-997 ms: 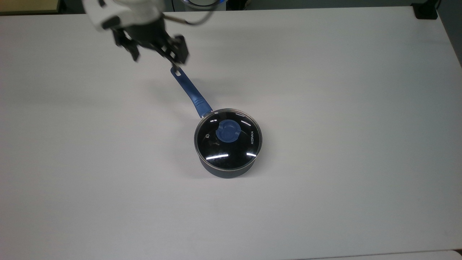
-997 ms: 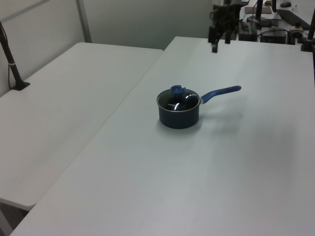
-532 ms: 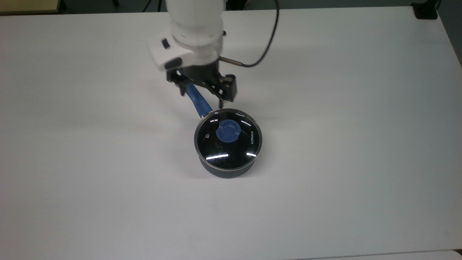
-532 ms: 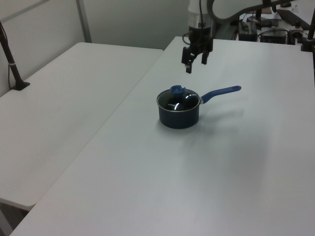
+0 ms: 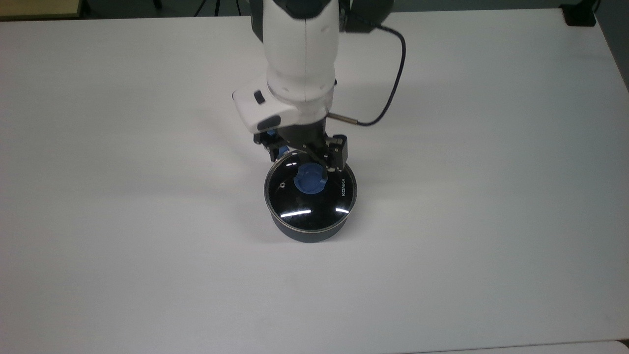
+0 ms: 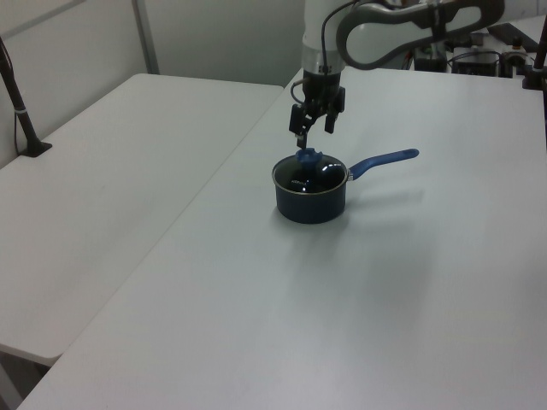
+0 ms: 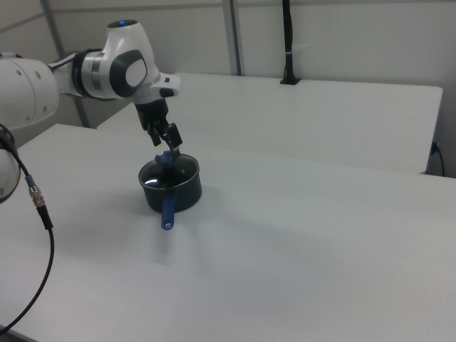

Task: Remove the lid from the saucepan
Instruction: 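Close the gripper on the blue knob of the glass lid, then lift the glass lid up off the saucepan rim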

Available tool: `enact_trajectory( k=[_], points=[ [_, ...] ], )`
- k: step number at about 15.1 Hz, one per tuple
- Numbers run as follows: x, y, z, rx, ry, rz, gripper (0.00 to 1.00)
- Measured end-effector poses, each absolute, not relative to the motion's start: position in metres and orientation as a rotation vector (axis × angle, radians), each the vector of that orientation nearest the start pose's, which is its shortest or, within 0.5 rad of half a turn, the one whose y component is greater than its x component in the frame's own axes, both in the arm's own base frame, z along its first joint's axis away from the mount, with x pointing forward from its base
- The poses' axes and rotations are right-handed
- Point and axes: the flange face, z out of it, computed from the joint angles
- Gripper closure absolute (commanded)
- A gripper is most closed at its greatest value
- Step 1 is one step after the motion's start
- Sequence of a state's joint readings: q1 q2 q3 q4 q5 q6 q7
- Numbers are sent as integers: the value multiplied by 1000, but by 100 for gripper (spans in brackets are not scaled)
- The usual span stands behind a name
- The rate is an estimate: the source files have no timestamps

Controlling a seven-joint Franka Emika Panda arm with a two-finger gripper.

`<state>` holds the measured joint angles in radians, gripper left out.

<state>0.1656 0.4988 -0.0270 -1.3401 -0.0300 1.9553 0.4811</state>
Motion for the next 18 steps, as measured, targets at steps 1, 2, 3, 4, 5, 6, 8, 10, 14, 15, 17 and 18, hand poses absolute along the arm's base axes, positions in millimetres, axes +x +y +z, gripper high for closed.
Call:
enact_trajectory(
  k=[1, 2, 3, 4, 5, 6, 8, 10, 14, 15, 17, 18],
  points=[
    [713, 105, 446, -3096, 505, -204, 0],
    [716, 109, 442, -3094, 496, -215, 0],
    [717, 113, 438, -3094, 489, -217, 0],
    [718, 117, 434, -3096, 481, -214, 0],
    [718, 123, 429, -3099, 467, -210, 0],
    [718, 126, 427, -3101, 462, -206, 0],
    [718, 130, 419, -3107, 453, -193, 21],
    [719, 130, 415, -3118, 449, -189, 46],
    [720, 125, 414, -3127, 456, -193, 60],
    [720, 125, 414, -3127, 456, -193, 62],
    [720, 123, 415, -3127, 459, -195, 65],
    [721, 122, 416, -3127, 462, -198, 65]
  ],
)
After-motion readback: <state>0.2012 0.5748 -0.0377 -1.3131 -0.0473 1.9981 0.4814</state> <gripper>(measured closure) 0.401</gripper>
